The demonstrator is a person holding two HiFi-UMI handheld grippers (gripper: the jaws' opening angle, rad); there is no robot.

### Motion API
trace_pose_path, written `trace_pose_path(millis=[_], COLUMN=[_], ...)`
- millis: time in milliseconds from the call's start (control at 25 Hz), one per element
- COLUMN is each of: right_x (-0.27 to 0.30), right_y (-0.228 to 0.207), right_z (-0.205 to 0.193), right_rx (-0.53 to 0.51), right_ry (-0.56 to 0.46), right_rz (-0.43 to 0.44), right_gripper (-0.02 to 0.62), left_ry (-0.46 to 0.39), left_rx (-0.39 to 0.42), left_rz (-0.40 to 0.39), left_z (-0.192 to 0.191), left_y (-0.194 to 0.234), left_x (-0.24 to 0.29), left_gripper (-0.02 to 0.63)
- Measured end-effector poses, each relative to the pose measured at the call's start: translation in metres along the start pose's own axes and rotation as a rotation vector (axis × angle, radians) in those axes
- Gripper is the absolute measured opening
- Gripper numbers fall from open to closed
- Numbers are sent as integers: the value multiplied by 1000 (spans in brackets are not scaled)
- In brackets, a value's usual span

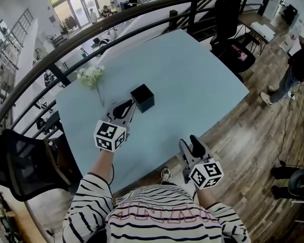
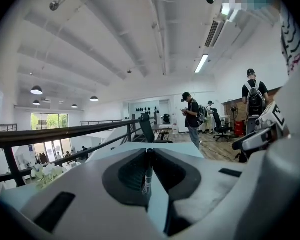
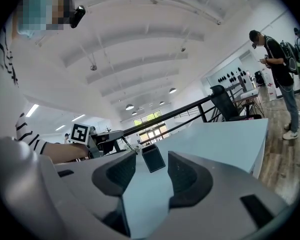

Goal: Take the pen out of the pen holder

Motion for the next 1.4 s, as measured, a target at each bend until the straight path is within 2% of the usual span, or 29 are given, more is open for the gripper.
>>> trace_pose_path(millis=[240,600,920,1080,1400], right_x=[-11,-39,-63,-71,-87], right_y=[38,92,127,143,174], right_z=[-23,-62,-97,-112,-135], right_rx=[-7,-38,-52,-69,-88], right_ry=[-22,-53,-71,-73,-73], right_rz=[-8,-54,-109,-120,-142], right_gripper=[210,203,125,81,44], left_ry=[-54,-86,-79,-66,-61], left_rx=[-24,-64,-46,-73,-112], left_rz=[-4,-16,-46,-52,-40], left_z=[3,-9,-27,-44,-64], left_y=[-9,-25,-44,-50,-56], left_x=[-53,-138,-205,-233,-284], left_gripper=[60,60,60,60,60])
Point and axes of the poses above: the fingertips, and each gripper's own axes: x forward along the fingers, y to its left, z out of its top, the point moved 1 cm from there along -x, backward along the fingers, and after that the axes turned 12 degrees about x, right-handed, at the moved point
